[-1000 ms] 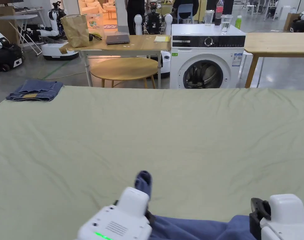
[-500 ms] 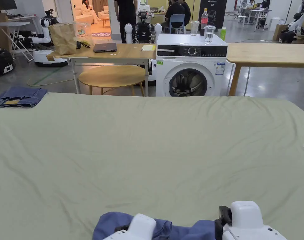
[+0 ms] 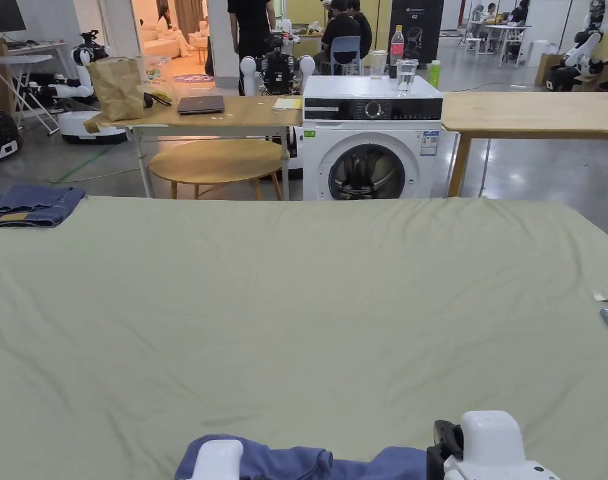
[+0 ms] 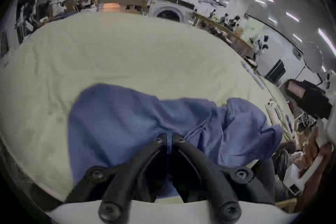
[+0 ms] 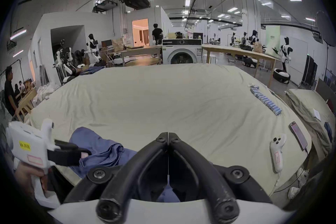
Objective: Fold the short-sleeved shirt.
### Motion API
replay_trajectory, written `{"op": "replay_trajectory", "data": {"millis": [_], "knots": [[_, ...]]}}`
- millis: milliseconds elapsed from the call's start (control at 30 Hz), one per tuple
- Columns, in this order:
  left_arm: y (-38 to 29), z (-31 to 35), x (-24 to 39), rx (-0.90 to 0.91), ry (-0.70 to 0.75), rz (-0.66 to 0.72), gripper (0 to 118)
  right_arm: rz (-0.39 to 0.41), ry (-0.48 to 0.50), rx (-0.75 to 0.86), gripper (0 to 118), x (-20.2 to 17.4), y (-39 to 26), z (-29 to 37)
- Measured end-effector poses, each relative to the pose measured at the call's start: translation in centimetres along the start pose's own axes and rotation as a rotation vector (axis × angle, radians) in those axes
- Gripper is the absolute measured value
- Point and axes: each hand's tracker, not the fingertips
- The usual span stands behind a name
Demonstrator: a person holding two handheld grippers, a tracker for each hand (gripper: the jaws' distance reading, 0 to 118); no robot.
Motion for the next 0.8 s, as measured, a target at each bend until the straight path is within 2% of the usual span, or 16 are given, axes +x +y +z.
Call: {"op": "replay_trajectory", "data": {"millis": [33, 167, 267, 333, 467, 567, 667, 700, 767, 800], "knots": [[-0.4, -0.4, 0.8, -0.001, -0.009, -0.009, 2, -0.003, -0.004, -0.002, 0, 0.1, 0.0, 0.0], [-1.6, -0.9, 4.1, -0.022, -0.192, -0.087, 1, 0.001, -0.02, -0.004, 0, 0.6, -0.2, 0.2], [-2.1, -2.3, 5.7, -0.057, -0.183, -0.081, 1, -0.011, -0.027, -0.005, 0, 0.9, -0.3, 0.1], [-2.3, -2.1, 5.7, -0.04, -0.122, -0.108, 1, -0.014, -0.03, -0.008, 0, 0.8, -0.3, 0.0], [-0.9, 3.9, 5.4, 0.165, -0.09, -0.186, 1, -0.005, -0.031, -0.003, 0, 0.1, -0.2, 0.4], [0.1, 7.2, 4.0, 0.226, -0.046, -0.199, 1, -0.004, -0.042, -0.005, 0, -0.4, -0.4, 0.2], [0.6, 8.9, 1.1, 0.275, -0.085, -0.111, 1, -0.027, -0.036, -0.012, 0, -1.1, -0.7, 0.1], [0.6, 9.5, -0.4, 0.323, -0.131, -0.069, 7, -0.031, -0.033, -0.014, 0, -1.4, -0.7, 0.2], [0.9, 10.5, -3.4, 0.327, -0.184, 0.036, 84, -0.049, -0.03, -0.014, 0, -1.8, -0.8, 0.3], [0.9, 10.5, -4.9, 0.291, -0.2, 0.089, 116, -0.06, -0.022, -0.012, 0, -2.0, -0.7, 0.4]]}}
